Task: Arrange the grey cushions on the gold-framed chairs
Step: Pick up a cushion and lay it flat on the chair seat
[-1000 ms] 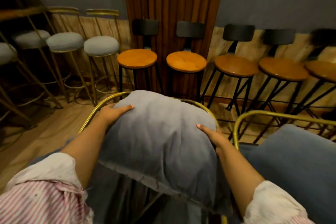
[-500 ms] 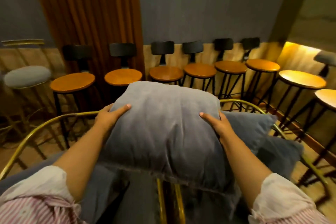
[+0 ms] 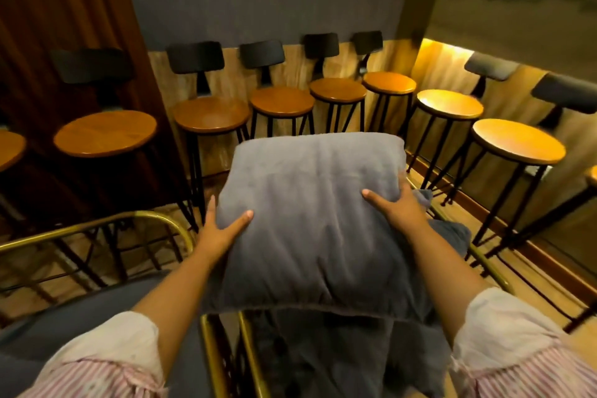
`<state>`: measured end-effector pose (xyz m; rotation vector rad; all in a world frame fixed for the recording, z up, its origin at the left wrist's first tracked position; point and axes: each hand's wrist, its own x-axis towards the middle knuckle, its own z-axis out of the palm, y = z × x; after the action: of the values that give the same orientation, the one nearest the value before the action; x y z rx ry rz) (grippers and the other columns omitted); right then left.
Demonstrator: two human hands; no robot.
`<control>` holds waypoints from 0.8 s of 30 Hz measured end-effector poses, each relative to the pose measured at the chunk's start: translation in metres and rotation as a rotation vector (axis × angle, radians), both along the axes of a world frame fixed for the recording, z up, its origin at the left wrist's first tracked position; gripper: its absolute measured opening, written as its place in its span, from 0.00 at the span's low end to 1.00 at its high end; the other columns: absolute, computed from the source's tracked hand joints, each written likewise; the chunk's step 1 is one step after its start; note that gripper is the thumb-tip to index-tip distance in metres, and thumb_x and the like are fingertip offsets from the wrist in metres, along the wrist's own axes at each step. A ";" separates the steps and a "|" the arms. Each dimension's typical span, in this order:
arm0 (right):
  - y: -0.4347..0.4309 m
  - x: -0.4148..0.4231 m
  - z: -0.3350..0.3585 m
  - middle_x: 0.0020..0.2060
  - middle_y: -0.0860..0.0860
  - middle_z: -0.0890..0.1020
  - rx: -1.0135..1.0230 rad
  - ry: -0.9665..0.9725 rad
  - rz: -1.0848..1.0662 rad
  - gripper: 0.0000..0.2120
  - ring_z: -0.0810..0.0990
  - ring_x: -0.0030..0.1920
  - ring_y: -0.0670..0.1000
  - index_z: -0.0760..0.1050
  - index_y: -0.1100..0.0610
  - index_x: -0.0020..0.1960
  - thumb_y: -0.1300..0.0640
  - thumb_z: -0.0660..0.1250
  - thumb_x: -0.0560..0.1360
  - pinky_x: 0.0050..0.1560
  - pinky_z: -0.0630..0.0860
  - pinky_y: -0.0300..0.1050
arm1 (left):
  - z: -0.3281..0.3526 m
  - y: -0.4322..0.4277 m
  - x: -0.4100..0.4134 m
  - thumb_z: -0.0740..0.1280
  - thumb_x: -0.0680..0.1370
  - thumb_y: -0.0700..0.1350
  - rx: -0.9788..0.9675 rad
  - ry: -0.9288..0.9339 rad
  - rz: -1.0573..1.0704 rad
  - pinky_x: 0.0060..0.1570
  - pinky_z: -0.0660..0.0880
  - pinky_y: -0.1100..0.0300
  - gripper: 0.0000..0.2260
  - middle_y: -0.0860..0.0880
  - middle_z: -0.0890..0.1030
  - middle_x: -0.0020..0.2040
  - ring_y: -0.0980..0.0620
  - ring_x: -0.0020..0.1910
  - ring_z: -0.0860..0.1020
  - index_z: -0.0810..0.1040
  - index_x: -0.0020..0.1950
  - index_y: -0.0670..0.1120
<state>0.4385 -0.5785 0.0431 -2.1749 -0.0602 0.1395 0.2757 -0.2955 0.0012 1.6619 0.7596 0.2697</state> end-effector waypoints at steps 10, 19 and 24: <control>0.018 0.022 -0.058 0.79 0.54 0.42 -0.563 -0.037 0.033 0.41 0.51 0.76 0.67 0.37 0.35 0.75 0.26 0.52 0.69 0.69 0.56 0.72 | -0.063 -0.029 0.062 0.64 0.64 0.73 0.265 0.598 -0.539 0.74 0.45 0.37 0.52 0.38 0.30 0.76 0.34 0.75 0.33 0.31 0.73 0.63; 0.026 -0.019 -0.035 0.78 0.56 0.49 -0.638 -0.336 0.049 0.32 0.49 0.77 0.62 0.53 0.48 0.77 0.38 0.55 0.77 0.73 0.55 0.63 | -0.050 -0.039 0.028 0.63 0.71 0.68 0.330 0.527 -0.504 0.75 0.52 0.41 0.45 0.38 0.40 0.78 0.35 0.77 0.44 0.38 0.77 0.57; 0.041 -0.079 -0.030 0.78 0.54 0.54 -0.705 -0.320 0.242 0.28 0.48 0.78 0.61 0.60 0.49 0.75 0.42 0.55 0.78 0.73 0.47 0.65 | -0.025 -0.053 -0.056 0.65 0.77 0.54 0.451 0.419 -0.560 0.71 0.61 0.53 0.33 0.44 0.61 0.77 0.44 0.75 0.61 0.56 0.77 0.45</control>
<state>0.3591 -0.5372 0.0127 -2.8709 -0.5255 -0.0667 0.2194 -0.3485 -0.0237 2.3252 0.5212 -0.3397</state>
